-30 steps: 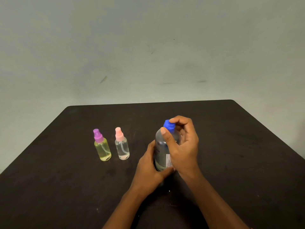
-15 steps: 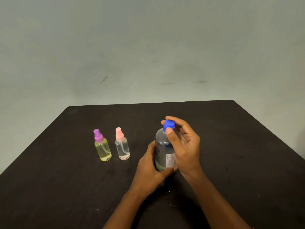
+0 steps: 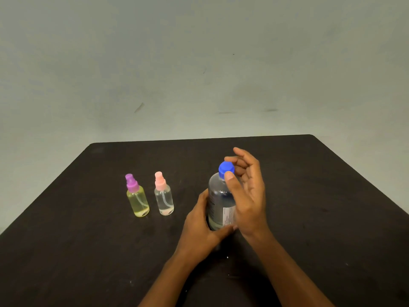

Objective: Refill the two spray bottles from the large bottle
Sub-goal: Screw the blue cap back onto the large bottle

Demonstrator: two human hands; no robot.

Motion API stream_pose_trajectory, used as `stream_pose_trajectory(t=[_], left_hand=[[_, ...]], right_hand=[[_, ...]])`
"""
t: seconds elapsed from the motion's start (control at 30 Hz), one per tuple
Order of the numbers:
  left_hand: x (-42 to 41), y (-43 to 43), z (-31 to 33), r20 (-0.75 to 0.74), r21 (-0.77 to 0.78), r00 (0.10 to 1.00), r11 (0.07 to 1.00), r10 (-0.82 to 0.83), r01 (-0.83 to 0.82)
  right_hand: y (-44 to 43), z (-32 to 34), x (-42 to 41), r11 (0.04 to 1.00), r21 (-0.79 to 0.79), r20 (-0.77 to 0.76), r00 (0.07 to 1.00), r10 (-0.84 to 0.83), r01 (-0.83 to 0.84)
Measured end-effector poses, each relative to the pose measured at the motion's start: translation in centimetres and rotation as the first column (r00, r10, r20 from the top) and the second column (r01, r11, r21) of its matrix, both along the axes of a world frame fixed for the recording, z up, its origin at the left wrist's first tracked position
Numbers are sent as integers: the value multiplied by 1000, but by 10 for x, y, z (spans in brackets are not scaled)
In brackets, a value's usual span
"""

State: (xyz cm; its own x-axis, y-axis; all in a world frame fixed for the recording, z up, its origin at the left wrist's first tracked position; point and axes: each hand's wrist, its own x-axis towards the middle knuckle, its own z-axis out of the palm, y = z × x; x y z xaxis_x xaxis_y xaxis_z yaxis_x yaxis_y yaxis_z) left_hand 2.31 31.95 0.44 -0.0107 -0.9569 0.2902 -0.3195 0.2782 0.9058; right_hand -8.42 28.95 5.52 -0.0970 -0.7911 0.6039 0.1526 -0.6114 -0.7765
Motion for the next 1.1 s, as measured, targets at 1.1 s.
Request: stream_pose_trajectory(t=[1.1], left_hand=[[1, -2, -2, 12, 20, 1000, 1000, -2, 2]], right_hand=[[-1, -1, 0, 998, -24, -61, 997, -57, 56]])
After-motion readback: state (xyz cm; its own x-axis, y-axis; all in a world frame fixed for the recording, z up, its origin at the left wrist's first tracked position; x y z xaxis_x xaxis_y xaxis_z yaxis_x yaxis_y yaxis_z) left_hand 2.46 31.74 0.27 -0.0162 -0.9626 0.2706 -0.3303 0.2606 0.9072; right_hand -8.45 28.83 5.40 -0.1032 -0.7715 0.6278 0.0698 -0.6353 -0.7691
